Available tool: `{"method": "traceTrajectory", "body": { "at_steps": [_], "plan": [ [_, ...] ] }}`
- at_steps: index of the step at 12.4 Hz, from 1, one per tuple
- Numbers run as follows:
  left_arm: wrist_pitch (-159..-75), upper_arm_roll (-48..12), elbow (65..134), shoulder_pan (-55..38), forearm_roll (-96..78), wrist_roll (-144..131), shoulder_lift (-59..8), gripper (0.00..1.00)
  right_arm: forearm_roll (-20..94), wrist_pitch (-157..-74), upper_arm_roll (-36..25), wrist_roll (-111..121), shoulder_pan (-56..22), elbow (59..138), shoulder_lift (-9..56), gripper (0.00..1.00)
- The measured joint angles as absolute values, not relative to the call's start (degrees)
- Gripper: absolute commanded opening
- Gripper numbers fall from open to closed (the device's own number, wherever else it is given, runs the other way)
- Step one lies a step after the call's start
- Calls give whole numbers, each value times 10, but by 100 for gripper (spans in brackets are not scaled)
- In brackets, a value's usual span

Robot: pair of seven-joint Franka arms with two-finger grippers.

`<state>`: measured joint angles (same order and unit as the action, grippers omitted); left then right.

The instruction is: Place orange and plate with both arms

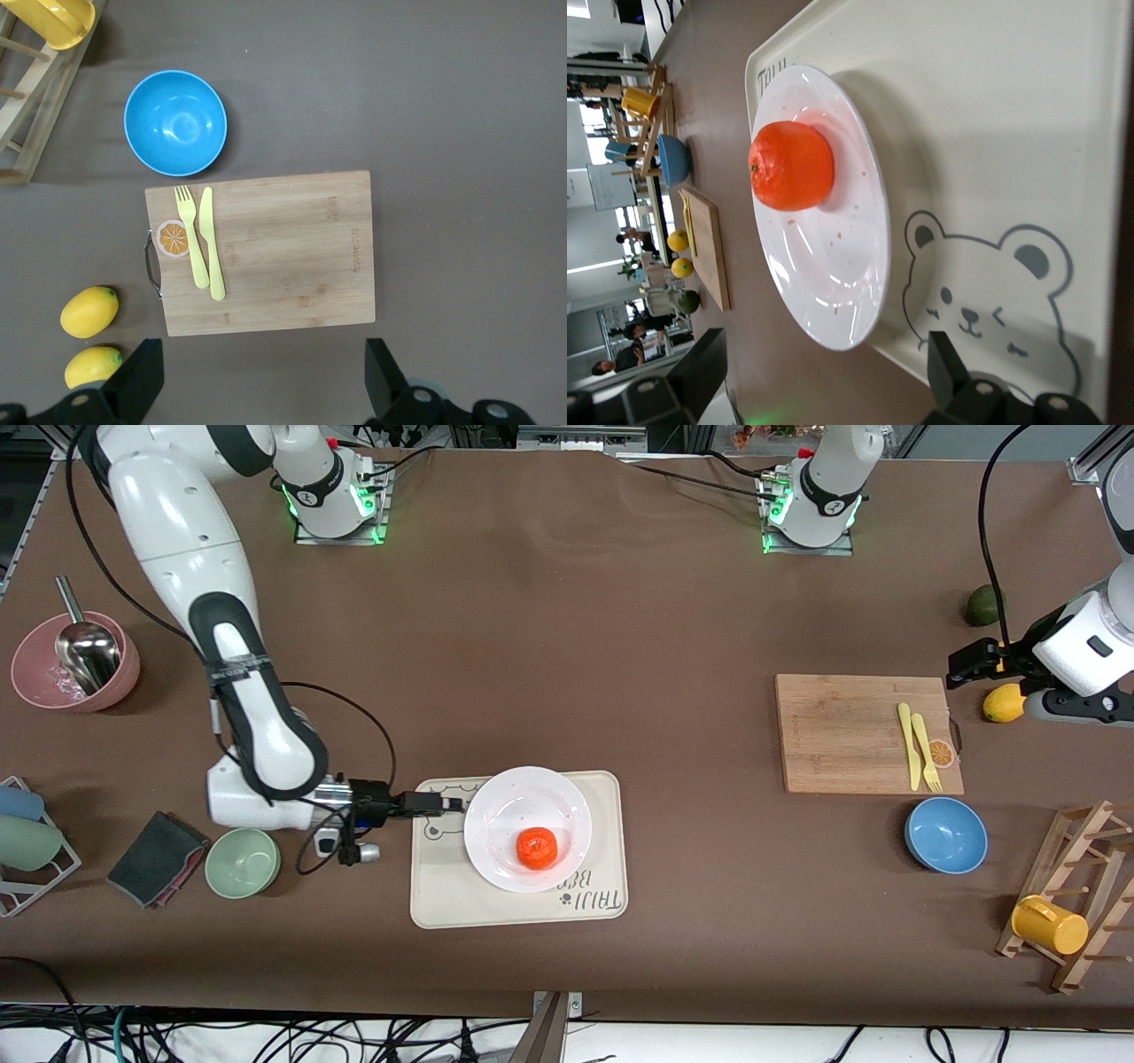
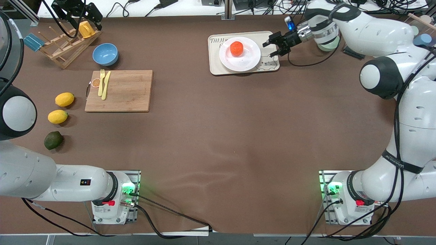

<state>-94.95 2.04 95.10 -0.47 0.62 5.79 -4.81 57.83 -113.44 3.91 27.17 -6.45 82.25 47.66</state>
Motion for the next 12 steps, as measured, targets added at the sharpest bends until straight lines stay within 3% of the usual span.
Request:
{"method": "traceTrajectory", "body": {
  "at_steps": [7,12],
  "plan": [
    [-949,20,951,-5,6,58,-48,100,283,-983,-57,263,-59,824,340,100],
    [-949,20,951,-5,6,58,-48,100,98,-904,-67,184,-61,839,195,100]
  ]
}}
